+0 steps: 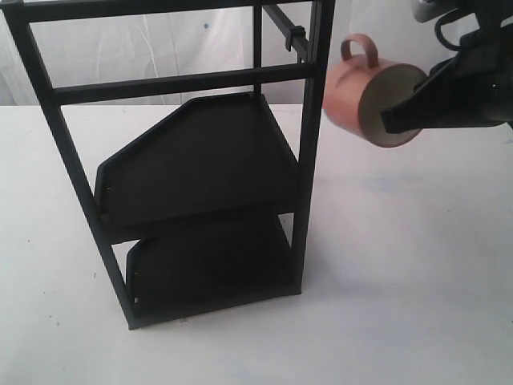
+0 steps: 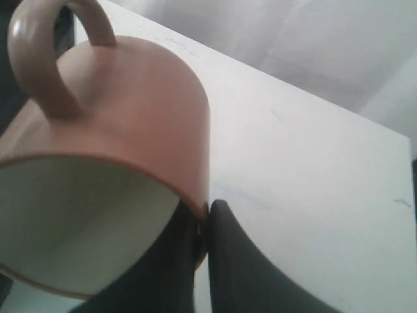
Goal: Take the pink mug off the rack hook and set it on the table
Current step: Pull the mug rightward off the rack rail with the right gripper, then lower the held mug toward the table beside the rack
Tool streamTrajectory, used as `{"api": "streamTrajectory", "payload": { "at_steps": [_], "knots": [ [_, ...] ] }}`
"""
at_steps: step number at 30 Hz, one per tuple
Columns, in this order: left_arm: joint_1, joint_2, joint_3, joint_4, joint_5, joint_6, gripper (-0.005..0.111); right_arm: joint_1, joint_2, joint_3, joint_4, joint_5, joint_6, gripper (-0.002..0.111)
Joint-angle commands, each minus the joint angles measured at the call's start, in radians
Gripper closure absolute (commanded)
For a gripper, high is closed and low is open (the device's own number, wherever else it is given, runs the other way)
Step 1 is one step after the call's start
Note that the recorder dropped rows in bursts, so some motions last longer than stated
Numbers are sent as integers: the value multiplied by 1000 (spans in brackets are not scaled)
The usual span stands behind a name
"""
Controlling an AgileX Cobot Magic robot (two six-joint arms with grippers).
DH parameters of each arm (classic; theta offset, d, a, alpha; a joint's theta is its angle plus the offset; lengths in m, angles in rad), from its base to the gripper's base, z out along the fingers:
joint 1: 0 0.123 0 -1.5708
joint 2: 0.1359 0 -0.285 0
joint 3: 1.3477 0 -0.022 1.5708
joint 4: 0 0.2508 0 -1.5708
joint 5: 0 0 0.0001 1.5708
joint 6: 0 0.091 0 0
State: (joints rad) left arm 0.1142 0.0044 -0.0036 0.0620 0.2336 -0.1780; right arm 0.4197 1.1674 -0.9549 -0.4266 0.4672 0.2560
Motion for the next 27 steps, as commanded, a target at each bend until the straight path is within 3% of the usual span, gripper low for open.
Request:
{"api": "streamTrajectory", "payload": {
  "at_steps": [1, 10, 12, 19, 27],
  "knots": [
    [-7, -4, 4, 0, 0, -1, 107, -1, -31, 2, -242, 38, 249, 108],
    [-7, -4, 4, 0, 0, -1, 107, -1, 13, 29, -325, 113, 282, 108],
    [-7, -4, 4, 0, 0, -1, 107, -1, 48, 31, -281, 134, 249, 108],
    [-7, -4, 4, 0, 0, -1, 107, -1, 144, -90, 98, 353, -146, 108],
    [-7, -4, 4, 0, 0, -1, 107, -1, 148, -122, 185, 444, -234, 108]
  ]
}}
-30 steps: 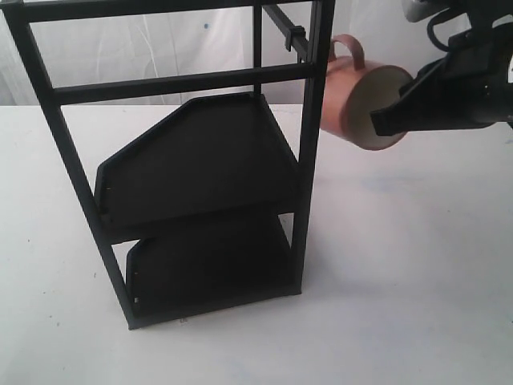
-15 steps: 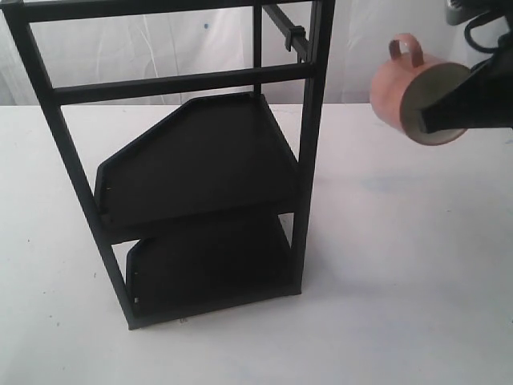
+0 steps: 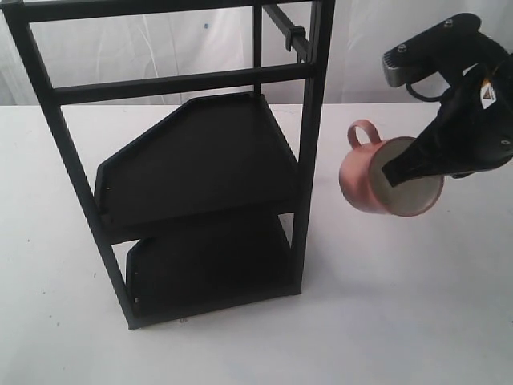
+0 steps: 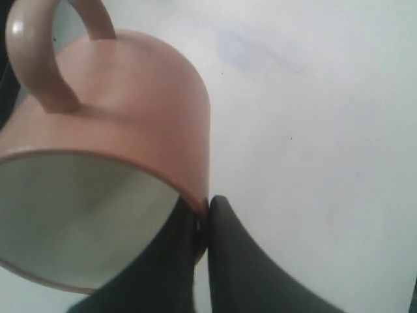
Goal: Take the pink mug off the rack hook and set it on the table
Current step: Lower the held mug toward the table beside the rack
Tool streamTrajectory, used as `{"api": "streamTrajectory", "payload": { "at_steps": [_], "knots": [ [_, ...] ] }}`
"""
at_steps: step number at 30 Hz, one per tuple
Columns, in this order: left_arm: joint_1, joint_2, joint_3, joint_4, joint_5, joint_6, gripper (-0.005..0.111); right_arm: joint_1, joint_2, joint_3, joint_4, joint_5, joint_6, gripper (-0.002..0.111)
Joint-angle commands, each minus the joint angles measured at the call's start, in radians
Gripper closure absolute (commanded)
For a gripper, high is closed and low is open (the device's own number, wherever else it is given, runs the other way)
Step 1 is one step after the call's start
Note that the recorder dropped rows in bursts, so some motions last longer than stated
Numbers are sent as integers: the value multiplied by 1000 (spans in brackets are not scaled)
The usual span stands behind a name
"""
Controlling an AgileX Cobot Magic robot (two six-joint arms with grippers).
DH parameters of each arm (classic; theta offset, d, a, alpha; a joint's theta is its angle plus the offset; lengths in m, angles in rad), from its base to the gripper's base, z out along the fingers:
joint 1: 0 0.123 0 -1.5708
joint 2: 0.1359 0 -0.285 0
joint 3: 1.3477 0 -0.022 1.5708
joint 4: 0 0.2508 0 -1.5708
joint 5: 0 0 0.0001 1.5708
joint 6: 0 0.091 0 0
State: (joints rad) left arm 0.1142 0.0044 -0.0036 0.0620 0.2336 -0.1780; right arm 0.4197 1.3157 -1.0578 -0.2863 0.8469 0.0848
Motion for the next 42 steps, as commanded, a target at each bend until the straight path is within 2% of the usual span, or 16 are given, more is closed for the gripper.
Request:
{"api": "streamTrajectory", "payload": {
  "at_steps": [1, 7, 14, 23, 30, 35, 42],
  "knots": [
    [-7, -4, 4, 0, 0, -1, 107, -1, 2, -25, 82, 99, -94, 108],
    [-7, -4, 4, 0, 0, -1, 107, -1, 2, -61, 204, 181, -215, 108],
    [-7, -4, 4, 0, 0, -1, 107, -15, 57, -57, 135, -34, -184, 108],
    [-7, -4, 4, 0, 0, -1, 107, -35, 164, -74, 133, 113, -139, 108],
    [-7, -4, 4, 0, 0, -1, 107, -35, 172, -74, 167, 94, -158, 108],
    [-7, -4, 4, 0, 0, -1, 107, -32, 197, -74, 219, -26, -193, 108],
    [-7, -4, 4, 0, 0, -1, 107, -32, 231, -74, 219, 44, -193, 108]
  ]
}}
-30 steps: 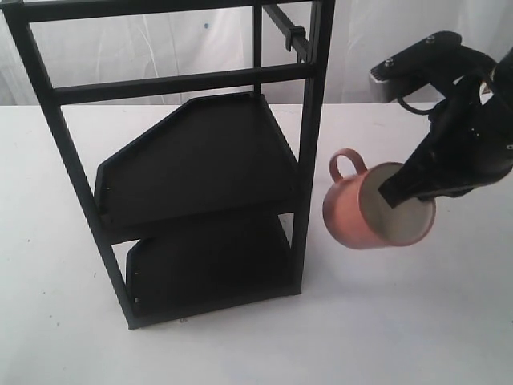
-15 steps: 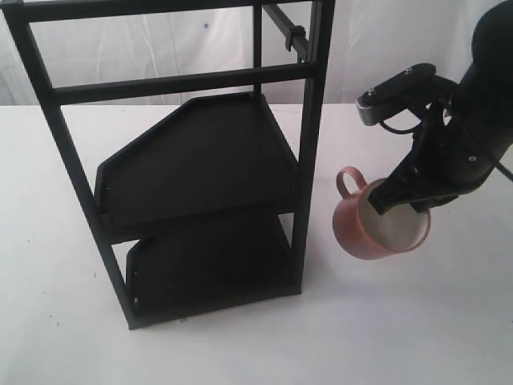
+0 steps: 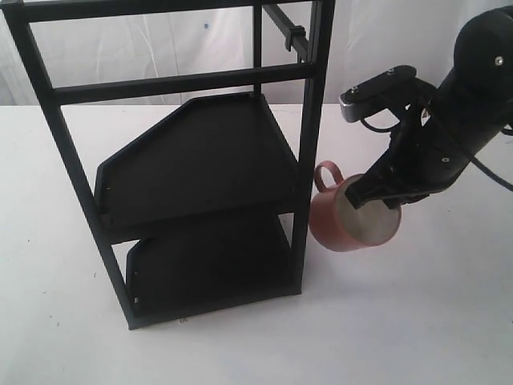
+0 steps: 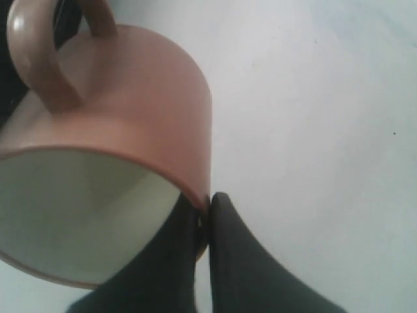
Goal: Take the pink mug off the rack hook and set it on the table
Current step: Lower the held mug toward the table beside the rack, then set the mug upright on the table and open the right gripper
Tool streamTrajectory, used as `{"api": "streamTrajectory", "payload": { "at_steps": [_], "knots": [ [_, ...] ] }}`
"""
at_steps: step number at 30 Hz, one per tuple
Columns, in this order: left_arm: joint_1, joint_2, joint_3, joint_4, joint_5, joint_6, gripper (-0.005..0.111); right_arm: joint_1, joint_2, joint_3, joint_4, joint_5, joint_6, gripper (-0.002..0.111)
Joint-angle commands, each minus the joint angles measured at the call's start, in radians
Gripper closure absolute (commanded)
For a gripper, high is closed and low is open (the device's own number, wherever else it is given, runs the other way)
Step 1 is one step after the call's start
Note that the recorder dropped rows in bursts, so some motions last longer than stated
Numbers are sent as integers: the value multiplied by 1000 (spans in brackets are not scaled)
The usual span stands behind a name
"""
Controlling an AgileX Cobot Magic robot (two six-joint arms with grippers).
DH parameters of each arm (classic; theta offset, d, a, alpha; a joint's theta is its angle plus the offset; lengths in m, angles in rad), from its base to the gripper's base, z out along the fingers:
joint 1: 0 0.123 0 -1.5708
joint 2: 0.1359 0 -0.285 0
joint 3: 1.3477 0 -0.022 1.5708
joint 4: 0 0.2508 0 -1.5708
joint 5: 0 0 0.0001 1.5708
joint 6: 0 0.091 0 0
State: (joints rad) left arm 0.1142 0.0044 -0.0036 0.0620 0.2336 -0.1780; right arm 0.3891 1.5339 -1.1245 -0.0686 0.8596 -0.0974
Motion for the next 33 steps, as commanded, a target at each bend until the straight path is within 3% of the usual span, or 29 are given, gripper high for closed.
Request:
{"api": "streamTrajectory", "payload": {
  "at_steps": [1, 25, 29, 33],
  "knots": [
    [-7, -4, 4, 0, 0, -1, 107, -2, 20, -7, 2, 48, -11, 108],
    [-7, -4, 4, 0, 0, -1, 107, -2, 108, -20, 42, -15, -4, 108],
    [-7, -4, 4, 0, 0, -1, 107, -3, 110, -20, -138, 17, 41, 108],
    [-7, -4, 4, 0, 0, -1, 107, -1, 110, -20, -29, -25, 97, 108]
  ]
}}
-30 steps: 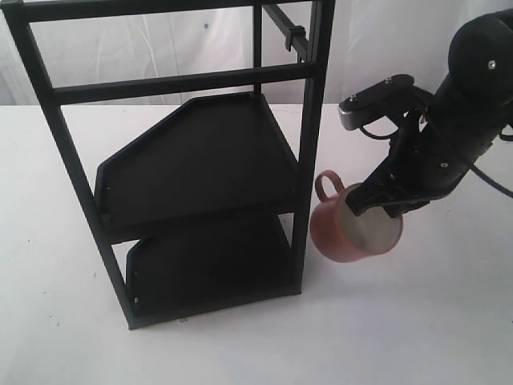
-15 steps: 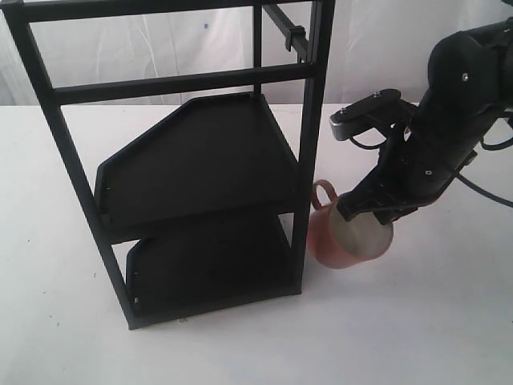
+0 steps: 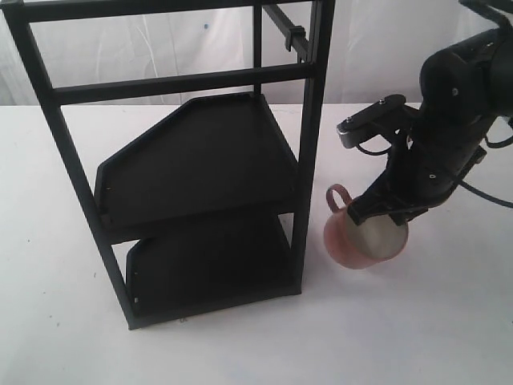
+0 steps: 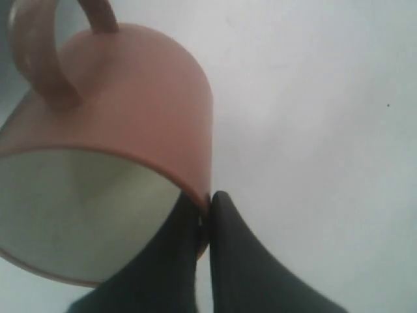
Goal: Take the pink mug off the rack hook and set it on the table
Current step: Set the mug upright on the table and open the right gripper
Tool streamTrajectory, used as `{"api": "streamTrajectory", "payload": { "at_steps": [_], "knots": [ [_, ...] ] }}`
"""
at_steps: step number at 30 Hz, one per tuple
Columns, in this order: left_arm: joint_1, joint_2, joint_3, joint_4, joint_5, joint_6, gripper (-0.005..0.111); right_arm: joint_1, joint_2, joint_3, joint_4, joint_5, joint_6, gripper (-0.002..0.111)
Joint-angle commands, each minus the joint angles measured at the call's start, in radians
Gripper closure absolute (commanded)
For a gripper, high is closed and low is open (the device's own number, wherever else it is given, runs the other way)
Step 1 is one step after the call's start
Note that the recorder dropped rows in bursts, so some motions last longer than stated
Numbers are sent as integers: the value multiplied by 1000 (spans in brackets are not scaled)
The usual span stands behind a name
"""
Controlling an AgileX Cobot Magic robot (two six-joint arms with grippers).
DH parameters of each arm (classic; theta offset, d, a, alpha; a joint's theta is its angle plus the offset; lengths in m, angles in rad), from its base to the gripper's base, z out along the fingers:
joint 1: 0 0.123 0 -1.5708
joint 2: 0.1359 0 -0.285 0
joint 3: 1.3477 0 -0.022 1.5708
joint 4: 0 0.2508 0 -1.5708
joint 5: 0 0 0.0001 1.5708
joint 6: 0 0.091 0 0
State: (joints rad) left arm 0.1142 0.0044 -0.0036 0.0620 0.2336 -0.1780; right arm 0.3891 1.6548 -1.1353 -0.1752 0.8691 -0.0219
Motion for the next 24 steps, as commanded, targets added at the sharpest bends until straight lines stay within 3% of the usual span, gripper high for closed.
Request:
{"api": "streamTrajectory", "payload": {
  "at_steps": [1, 4, 24],
  "knots": [
    [-7, -4, 4, 0, 0, -1, 107, -1, -11, -9, 86, -36, 22, 108],
    [-7, -4, 4, 0, 0, -1, 107, -1, 0, -9, 101, -57, -75, 108],
    [-7, -4, 4, 0, 0, -1, 107, -1, 44, -9, 104, -48, -87, 108]
  ]
}}
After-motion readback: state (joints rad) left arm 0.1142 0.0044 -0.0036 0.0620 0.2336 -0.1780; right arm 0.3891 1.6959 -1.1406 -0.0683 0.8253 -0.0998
